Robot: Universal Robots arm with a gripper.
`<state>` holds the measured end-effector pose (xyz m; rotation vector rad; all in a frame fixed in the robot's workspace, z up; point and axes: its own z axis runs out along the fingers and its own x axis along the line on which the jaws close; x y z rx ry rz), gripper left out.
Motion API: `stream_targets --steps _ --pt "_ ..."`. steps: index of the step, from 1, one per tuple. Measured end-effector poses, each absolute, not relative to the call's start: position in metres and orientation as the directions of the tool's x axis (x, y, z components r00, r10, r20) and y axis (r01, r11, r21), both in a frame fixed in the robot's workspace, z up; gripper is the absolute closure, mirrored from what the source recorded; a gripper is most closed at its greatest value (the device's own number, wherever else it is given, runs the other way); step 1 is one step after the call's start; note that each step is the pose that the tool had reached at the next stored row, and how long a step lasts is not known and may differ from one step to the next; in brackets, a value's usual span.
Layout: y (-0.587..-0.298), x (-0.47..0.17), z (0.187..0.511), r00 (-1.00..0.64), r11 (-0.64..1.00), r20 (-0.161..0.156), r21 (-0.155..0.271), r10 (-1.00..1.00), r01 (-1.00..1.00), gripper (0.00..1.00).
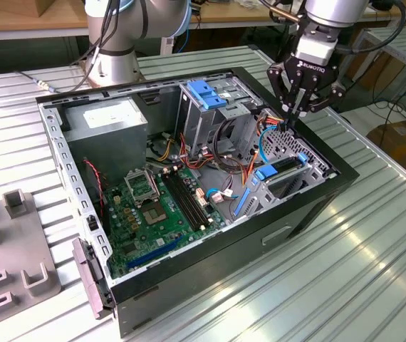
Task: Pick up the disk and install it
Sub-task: 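Insert the first disk wire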
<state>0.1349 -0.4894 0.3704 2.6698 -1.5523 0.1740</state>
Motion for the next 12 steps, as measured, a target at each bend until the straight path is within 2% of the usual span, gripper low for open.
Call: stream_targets --steps 12 --pt "-0.4894 0.1327 0.3678 0.331 -0.335 0.121 -0.015 -0.936 -0.942 0.83"
